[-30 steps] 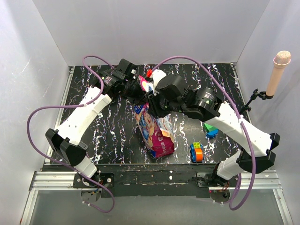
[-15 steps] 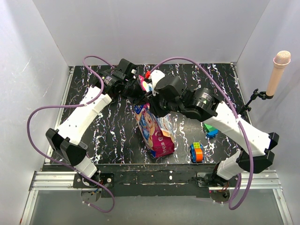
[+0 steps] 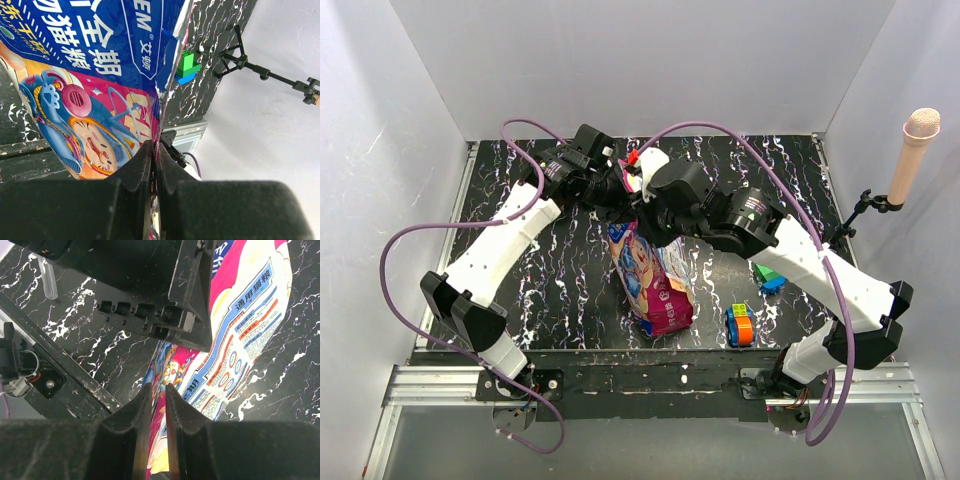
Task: Serve the pet food
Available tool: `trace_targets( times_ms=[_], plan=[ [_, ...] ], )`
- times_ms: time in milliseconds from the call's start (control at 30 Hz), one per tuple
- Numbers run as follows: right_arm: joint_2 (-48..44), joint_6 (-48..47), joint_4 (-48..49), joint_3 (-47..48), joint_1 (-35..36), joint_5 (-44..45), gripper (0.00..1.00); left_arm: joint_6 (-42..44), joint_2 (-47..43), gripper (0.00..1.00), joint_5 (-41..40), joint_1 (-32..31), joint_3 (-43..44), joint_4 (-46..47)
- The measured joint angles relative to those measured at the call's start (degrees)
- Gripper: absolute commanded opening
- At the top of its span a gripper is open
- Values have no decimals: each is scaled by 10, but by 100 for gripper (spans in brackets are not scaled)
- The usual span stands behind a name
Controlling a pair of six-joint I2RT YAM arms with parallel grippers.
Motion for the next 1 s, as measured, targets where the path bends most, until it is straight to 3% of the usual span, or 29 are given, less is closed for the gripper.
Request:
trace_targets(
  times_ms=[633,1000],
  plan=[
    [-1,-4,0,-18,-8,35,14,2,10,0,9,0,9,-1],
    [-17,-10,-2,-55,-8,38,24,4,19,0,19,0,18,-2]
  ],
)
